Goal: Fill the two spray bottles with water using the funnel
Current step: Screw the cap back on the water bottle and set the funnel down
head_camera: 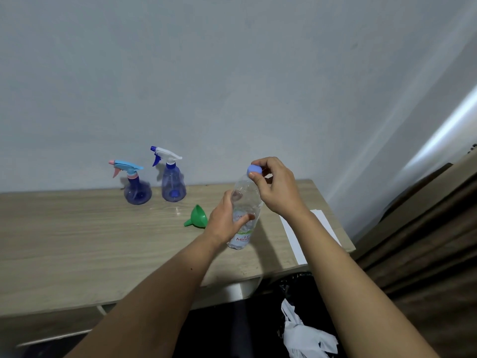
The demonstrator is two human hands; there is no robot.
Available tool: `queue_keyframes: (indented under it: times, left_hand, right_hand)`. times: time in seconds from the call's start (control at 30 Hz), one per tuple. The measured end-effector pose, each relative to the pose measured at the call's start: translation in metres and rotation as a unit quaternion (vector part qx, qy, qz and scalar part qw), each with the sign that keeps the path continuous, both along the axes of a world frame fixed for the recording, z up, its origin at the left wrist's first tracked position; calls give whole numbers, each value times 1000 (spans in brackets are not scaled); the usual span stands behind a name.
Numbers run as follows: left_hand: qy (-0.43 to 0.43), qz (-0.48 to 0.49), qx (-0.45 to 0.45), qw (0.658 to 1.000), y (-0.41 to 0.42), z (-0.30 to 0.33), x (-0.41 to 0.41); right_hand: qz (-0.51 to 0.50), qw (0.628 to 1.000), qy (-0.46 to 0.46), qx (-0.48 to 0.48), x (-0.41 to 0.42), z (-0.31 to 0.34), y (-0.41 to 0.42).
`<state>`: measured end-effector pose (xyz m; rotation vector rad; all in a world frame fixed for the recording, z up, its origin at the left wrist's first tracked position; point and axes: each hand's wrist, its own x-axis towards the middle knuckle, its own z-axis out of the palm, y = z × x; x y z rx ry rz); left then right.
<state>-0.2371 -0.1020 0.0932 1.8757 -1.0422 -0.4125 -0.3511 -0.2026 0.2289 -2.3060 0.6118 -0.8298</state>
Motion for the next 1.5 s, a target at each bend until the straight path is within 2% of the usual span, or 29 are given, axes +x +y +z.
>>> queue_keyframes:
  times: [0.33,0.5,0.7,0.8,0.97,1.17,1.5]
  left_hand:
    - [43,-15,-27,999,1,-3,8]
    - [14,-43,3,999,33,-15,22]
    - [-41,44,66,996,80,-45,70]
    - [-36,66,89,993,83,-58,87]
    - [-15,49,116,992,67,-77,99]
    - [26,46,132,990,59,-102,117]
    - [58,93,44,993,62,-112,112]
  right_hand:
    - [-40,995,-55,76,-13,-24,6]
    - [-87,969,-90,214,-20,-67,24]
    - [-66,953,-93,281,-24,-107,37]
    - [-73,955,-67,279,-25,-130,40]
    - [-91,955,-29,280,-19,-168,35]
    - [-99,951,-32,293,-7,-199,33]
    - [-111,951,-41,286,2,-204,27]
